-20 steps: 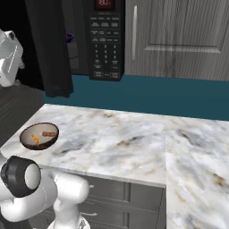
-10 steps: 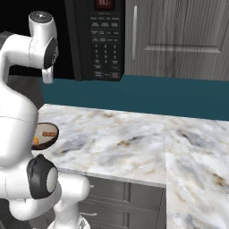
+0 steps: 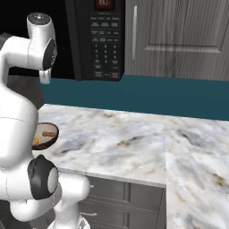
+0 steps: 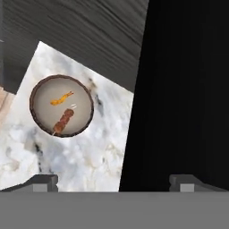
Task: Place the bowl containing the steak and carrot in the microwave. Close the microwave door and press the start button to microwave the meal.
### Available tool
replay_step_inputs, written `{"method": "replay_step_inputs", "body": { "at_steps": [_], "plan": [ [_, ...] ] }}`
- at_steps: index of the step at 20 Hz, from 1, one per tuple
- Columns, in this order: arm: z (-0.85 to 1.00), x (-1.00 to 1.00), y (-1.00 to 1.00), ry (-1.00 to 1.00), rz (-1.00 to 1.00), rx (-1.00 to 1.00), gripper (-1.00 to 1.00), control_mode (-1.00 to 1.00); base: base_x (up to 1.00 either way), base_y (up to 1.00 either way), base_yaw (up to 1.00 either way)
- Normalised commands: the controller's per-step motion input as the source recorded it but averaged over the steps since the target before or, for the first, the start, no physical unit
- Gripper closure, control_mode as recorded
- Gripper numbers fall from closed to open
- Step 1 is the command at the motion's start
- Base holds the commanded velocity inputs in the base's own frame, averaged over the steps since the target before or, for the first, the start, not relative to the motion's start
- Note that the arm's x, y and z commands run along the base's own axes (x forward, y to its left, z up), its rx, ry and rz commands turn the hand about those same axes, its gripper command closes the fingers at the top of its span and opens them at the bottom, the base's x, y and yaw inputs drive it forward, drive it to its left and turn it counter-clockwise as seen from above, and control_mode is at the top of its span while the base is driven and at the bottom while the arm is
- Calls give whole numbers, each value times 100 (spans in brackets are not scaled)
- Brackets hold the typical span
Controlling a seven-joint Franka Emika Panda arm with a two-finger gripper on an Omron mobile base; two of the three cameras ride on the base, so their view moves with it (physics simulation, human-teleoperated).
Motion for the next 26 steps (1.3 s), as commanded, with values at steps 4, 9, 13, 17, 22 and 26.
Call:
{"method": "replay_step_inputs", "body": {
  "at_steps": [4,9,13,17,22,26],
  "plan": [
    [0,93,88,0,-29,-7,-100,-100,0,0,0],
    [-22,100,68,-6,-30,-4,-100,-100,0,0,0],
    [-61,92,40,-27,-31,0,-100,-100,0,0,0],
    [-100,8,1,-58,-32,0,-100,-100,0,0,0],
    [-100,-34,-2,-72,-28,2,-100,-100,0,0,0],
    [-100,-32,-9,-81,-24,6,-100,-100,0,0,0]
  ]
}}
